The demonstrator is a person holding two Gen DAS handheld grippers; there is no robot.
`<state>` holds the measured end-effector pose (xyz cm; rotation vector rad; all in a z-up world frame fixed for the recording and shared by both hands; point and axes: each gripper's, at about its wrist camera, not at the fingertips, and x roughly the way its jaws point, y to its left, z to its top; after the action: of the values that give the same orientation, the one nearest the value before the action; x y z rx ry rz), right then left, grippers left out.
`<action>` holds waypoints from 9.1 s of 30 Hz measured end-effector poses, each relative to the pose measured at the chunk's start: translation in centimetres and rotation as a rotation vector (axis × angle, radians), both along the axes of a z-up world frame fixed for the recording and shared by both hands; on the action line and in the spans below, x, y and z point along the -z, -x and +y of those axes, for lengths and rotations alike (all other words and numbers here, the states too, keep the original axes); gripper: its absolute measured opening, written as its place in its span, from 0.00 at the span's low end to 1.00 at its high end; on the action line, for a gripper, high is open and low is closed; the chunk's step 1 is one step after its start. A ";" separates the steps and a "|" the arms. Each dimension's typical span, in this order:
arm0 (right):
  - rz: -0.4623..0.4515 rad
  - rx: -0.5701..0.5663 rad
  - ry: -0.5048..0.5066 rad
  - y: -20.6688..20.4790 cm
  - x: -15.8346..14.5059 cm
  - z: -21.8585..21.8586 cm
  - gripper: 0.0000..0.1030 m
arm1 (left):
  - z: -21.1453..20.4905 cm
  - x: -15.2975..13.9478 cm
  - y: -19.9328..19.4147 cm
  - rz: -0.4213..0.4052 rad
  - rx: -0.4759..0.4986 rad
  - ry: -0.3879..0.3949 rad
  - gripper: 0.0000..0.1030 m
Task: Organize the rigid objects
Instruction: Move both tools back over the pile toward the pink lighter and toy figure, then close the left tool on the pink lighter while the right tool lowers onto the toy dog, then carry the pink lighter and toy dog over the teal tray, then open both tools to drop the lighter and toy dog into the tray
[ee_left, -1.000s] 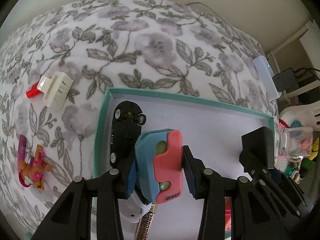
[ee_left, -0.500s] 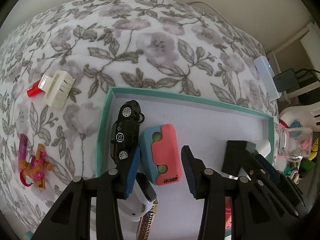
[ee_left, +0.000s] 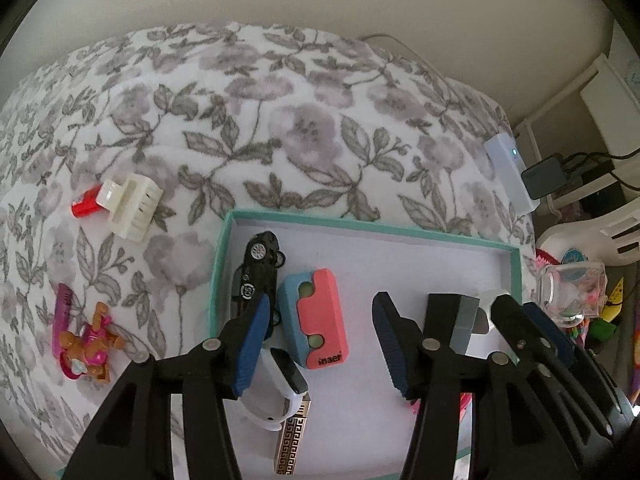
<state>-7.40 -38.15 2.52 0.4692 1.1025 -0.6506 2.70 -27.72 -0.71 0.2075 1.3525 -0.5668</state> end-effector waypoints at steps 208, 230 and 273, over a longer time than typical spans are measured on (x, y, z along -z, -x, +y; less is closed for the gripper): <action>-0.149 -0.181 0.033 -4.6 -3.5 8.0 0.81 | 17.9 -7.0 -7.8 -0.161 -0.312 0.111 0.20; -0.036 0.006 -0.066 0.8 0.6 1.3 0.81 | 4.3 -3.9 0.2 -0.046 0.020 0.081 0.20; 0.094 0.044 -0.146 1.0 5.9 0.8 0.82 | 2.8 1.6 0.4 0.053 0.014 -0.059 0.40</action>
<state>-8.42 -37.31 -3.39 0.5944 1.2369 -0.6390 2.34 -24.95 -2.26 0.2521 1.4214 -0.5477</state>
